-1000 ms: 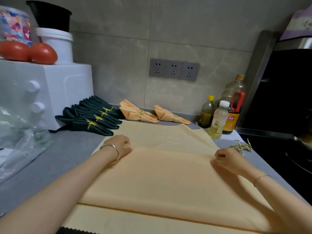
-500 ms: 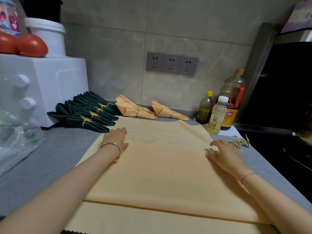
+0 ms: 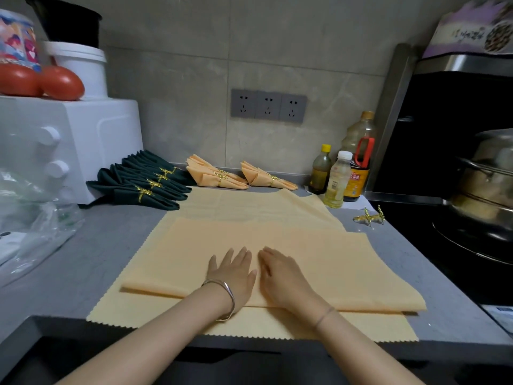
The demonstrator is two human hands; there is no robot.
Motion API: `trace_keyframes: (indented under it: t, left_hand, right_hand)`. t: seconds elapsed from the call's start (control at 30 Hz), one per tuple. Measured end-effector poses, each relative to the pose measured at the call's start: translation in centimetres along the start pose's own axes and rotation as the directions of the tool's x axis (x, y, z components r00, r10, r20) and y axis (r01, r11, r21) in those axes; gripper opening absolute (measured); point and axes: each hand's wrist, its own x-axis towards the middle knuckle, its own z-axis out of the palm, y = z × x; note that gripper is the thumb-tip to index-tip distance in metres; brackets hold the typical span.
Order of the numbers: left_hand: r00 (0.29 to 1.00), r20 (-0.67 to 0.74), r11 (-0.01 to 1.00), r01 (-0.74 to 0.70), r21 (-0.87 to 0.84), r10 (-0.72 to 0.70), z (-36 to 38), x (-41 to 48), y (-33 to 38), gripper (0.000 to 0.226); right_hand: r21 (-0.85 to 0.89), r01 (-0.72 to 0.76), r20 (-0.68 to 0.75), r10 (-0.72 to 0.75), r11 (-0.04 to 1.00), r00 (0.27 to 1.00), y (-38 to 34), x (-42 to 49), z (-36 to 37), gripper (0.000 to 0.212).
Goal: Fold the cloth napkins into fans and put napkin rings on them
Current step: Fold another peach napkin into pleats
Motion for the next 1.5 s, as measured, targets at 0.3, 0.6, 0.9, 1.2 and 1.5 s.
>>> trace_keyframes:
  t: [0.3, 0.6, 0.9, 1.2, 1.5]
  left_hand:
    - [0.997, -0.047, 0.998, 0.063, -0.016, -0.063, 0.7, -0.2, -1.4, 0.056]
    - [0.972, -0.053, 0.973, 0.227, -0.041, -0.229, 0.1, -0.8, -6.6, 0.06]
    - [0.943, -0.089, 0.946, 0.314, -0.078, -0.32, 0.1, -1.2, -11.0, 0.062]
    - [0.941, -0.11, 0.946, 0.313, -0.083, -0.321, 0.1, -1.2, -11.6, 0.063]
    - [0.937, -0.144, 0.945, 0.303, -0.119, -0.319, 0.4, -1.1, -11.6, 0.066]
  right_hand:
    - [-0.104, -0.159, 0.037, 0.164, 0.982, 0.986, 1.8, -2.0, 0.1, 0.051]
    - [-0.133, -0.366, -0.035, 0.365, 0.921, 0.93, 10.8, -5.5, -3.4, 0.056]
    - [-0.184, -0.405, -0.057, 0.401, 0.896, 0.914, 14.6, -7.2, -5.2, 0.056]
    - [-0.124, -0.403, -0.073, 0.396, 0.907, 0.915, 12.5, -3.1, -5.6, 0.035]
    - [0.009, -0.182, 0.137, 0.179, 0.983, 0.974, 4.7, 8.6, -4.0, 0.055]
